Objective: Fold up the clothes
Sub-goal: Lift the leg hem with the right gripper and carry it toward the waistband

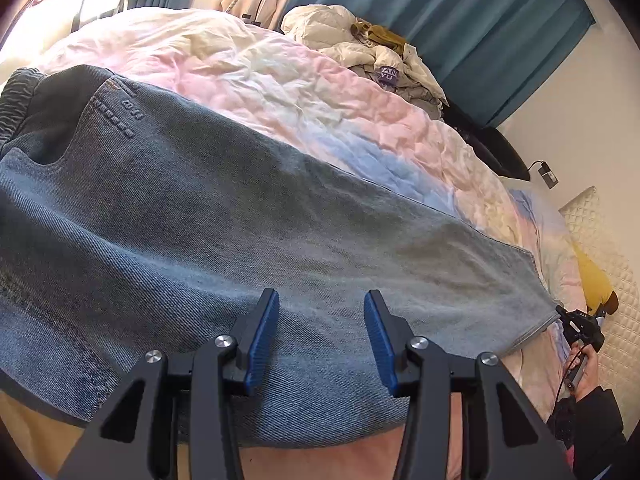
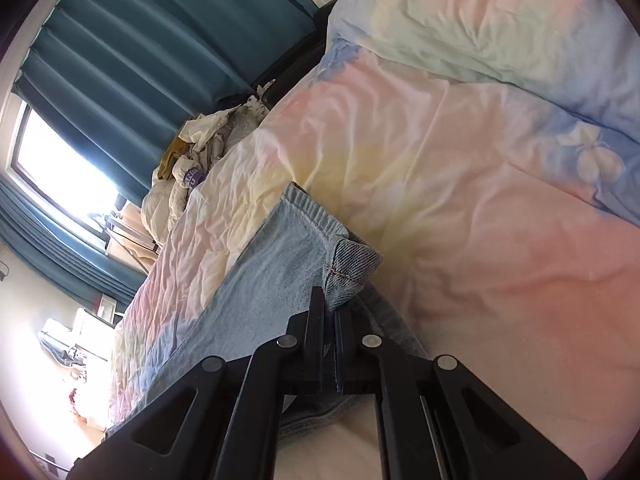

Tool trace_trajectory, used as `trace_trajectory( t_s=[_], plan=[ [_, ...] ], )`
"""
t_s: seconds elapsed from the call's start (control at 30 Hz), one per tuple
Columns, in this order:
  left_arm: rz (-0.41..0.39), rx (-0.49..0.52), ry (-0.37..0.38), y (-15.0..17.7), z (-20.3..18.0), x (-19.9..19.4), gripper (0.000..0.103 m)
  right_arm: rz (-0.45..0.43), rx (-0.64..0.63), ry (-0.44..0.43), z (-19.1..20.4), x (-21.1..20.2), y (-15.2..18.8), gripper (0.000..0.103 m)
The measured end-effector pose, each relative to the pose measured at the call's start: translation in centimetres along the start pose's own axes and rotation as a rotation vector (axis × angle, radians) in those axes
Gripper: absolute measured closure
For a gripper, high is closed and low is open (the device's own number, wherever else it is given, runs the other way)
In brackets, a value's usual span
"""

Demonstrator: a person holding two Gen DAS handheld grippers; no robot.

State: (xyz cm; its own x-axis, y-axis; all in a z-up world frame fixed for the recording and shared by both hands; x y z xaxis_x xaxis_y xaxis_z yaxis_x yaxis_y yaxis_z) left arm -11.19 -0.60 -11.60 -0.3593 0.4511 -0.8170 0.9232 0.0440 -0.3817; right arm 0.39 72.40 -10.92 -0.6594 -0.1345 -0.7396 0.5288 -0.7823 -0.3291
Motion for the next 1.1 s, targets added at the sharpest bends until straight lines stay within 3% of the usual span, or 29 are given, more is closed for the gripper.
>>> trace_trajectory(
  t_s=[0.17,0.37,0.47,0.5,0.6,0.7,0.8,1.1],
  plan=[
    [0.007,0.060,-0.043,0.1,-1.2,0.7,0.058,0.026,0.019,0.031,-2.2,0.7,2.1,0.100],
    [0.006,0.147,-0.077,0.7,-3.7,2.1,0.058,-0.001,-0.004,0.065,-1.6,-0.8,3.8,0.094],
    [0.002,0.189,-0.105,1.0,-4.7,2.8,0.058,0.043,0.038,0.026,-1.7,-0.6,5.4,0.078],
    [0.002,0.196,-0.116,1.1,-4.8,3.0,0.058,0.061,0.062,0.002,-1.8,-0.4,5.9,0.068],
    [-0.026,0.197,-0.189,1.0,-4.5,3.3,0.058,0.072,0.133,-0.081,-1.8,0.1,6.8,0.050],
    [-0.051,0.200,-0.231,0.8,-4.3,3.2,0.058,0.094,0.214,-0.133,-2.2,1.4,7.4,0.037],
    [-0.037,0.192,-0.242,0.9,-4.1,3.6,0.058,0.107,0.238,-0.105,-2.4,3.0,7.4,0.037],
    [0.003,0.199,-0.310,1.4,-3.5,5.5,0.058,0.014,0.235,-0.045,-2.4,5.0,4.8,0.040]
  ],
)
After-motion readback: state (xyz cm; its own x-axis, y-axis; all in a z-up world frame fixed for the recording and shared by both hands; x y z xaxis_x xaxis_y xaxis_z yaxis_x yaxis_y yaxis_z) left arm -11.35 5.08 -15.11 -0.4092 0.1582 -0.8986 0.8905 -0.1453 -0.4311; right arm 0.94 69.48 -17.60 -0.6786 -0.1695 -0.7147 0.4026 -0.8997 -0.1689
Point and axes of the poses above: each gripper's, at about its wrist camera, not at the fingertips, and x roughly the way its jaws point, z to its left, y to its underside, the point moved 8 cm from there along x, roughly the way its jaws point, and after that the axes turned 10 degrees about z, right-handed, at the moved point
